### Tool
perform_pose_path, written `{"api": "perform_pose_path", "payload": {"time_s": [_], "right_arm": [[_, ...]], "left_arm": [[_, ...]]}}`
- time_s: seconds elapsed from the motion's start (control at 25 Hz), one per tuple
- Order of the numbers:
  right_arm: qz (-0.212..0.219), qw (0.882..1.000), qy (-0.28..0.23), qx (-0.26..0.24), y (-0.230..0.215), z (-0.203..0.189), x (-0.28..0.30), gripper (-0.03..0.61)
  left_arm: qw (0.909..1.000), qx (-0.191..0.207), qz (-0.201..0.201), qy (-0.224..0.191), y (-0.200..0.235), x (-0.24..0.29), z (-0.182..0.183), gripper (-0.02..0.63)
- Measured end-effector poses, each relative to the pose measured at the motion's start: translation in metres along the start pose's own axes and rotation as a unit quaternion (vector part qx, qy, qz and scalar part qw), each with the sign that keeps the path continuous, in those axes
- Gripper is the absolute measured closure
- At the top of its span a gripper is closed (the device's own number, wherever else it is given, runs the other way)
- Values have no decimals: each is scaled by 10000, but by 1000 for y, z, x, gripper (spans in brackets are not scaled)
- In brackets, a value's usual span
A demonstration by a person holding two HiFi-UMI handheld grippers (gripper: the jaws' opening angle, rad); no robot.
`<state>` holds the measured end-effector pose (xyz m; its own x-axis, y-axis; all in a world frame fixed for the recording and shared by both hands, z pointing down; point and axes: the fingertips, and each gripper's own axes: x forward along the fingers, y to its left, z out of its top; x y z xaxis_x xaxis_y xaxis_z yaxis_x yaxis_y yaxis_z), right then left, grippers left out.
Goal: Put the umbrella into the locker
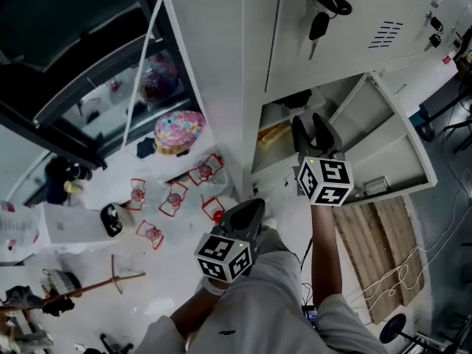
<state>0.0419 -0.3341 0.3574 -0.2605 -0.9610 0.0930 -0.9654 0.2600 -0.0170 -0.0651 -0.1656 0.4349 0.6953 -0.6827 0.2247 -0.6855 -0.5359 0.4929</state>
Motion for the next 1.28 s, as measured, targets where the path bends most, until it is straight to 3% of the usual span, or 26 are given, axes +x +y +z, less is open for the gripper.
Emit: {"api": "perform_pose_path", "payload": {"time_s": [0.4,0.64,0.84,1.16,1.28], "right_arm": [[102,9998,-123,146,20,3,-65,402],[207,9996,-215,2,37,7,-103,477],[406,9980,-468,77,49,15,-132,498],[335,9974,-634,-116,57,9,-168,503],[295,9946,-981,-197,59,11,-181,505]], "left_arm": [[9998,-81,13,-208,1,-23,-6,603],[9997,26,106,-209,9,-34,-7,603],[9994,101,250,-207,21,-45,-9,603],[9980,378,334,-380,27,-59,3,603],[9970,536,376,-404,29,-61,6,603]]}}
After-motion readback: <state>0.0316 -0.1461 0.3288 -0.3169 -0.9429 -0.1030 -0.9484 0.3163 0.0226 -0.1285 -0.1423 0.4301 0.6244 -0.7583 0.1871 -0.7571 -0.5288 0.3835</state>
